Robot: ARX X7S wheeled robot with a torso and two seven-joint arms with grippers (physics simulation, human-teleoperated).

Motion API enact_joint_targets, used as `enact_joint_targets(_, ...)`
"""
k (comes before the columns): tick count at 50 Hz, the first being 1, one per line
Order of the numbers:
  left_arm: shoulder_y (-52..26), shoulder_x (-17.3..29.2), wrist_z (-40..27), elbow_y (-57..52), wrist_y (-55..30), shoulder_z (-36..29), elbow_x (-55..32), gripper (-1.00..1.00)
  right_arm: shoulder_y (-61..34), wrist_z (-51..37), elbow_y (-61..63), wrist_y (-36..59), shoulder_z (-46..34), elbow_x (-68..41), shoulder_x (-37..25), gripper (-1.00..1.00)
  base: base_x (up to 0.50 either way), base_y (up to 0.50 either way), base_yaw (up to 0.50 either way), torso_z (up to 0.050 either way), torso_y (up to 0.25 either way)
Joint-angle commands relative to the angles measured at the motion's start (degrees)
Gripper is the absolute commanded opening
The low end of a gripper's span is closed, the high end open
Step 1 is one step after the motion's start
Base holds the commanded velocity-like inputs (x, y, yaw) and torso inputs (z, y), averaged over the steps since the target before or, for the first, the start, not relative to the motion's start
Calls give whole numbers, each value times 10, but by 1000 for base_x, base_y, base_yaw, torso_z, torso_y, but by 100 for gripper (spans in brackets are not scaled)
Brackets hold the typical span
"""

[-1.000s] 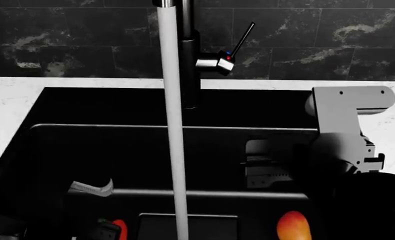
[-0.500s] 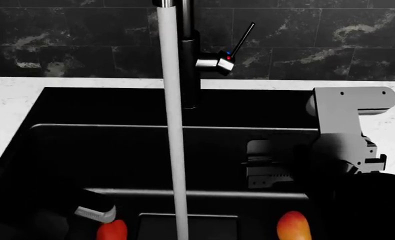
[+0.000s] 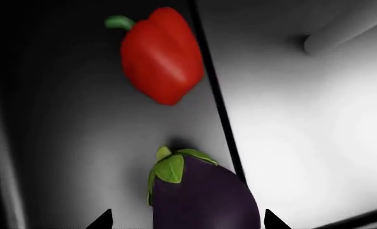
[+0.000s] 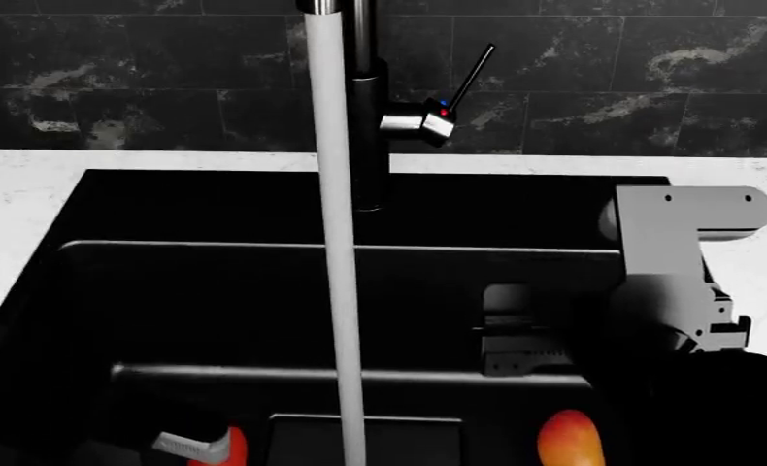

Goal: Pick the eggplants and mangos from the sink and place them in one bowl. Place the bell pepper in the other bowl. Then turn off the sink faucet.

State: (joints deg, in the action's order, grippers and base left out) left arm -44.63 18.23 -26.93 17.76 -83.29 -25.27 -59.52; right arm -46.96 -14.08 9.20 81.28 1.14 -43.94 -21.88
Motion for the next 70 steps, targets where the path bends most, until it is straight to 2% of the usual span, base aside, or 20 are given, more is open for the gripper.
enact_joint_targets(1, 8, 0, 2, 16, 15, -13, 4, 100, 13, -7, 11, 3, 11, -10, -3, 100, 0, 0, 0, 0, 0)
enact_joint_targets(37, 32, -23, 16, 101, 106, -70, 64, 100, 31, -3, 8, -27, 7, -25, -7, 100, 0, 0, 0, 0, 0)
enact_joint_targets(38, 32, -22, 14, 97, 109, -72, 67, -100, 31, -4, 9, -28, 8, -26, -7, 100, 0, 0, 0, 0, 0)
enact_joint_targets(48, 54, 1, -20, 42, 89, -37, 35, -100, 29, 4, 11, -34, -16, -23, -16, 100, 0, 0, 0, 0, 0)
enact_joint_targets(50, 56, 8, -31, 16, 81, -24, 22, -100, 23, 6, -4, -22, 10, -46, 4, 100, 0, 0, 0, 0, 0)
enact_joint_targets(53, 61, 12, -60, -18, 56, 2, -6, -100, 17, 5, -2, -23, 8, -50, 12, 100, 0, 0, 1, 0, 0)
enact_joint_targets(54, 65, 16, -70, -36, 47, 10, -17, -100, 1, -6, -11, 26, 6, -65, 16, 100, 0, 0, 0, 0, 0)
enact_joint_targets(56, 74, 21, -89, -69, 35, 25, -34, -100, -8, -12, -7, 29, -25, -53, 9, 100, 0, 0, 0, 0, 0)
enact_joint_targets(57, 81, 20, -109, -93, 25, 44, -53, -100, -11, -33, -29, 56, -8, -56, 26, 100, 0, 0, 0, 0, 0)
enact_joint_targets(61, 86, 35, -116, -147, 19, 62, -80, -100, -25, -39, -29, 71, -37, -61, 26, 100, 0, 0, 0, 0, 0)
enact_joint_targets(63, 82, 43, -118, -166, 18, 73, -93, -100, -43, -40, -38, 83, -75, -65, 15, 100, 0, 0, 0, 0, 0)
enact_joint_targets(64, 79, 42, -124, -173, 16, 80, -99, -100, -62, -46, -51, 86, -136, -75, -8, 100, 0, 0, 0, 0, 0)
enact_joint_targets(67, 63, 50, -141, -201, 3, 104, -130, -100, -97, -47, -90, 84, -219, -99, -32, 100, 0, 0, 0, 0, 0)
enact_joint_targets(70, 55, 52, -168, -225, -9, 132, -167, -100, -127, -26, -128, 77, -274, -94, -45, 100, 0, 0, 0, 0, 0)
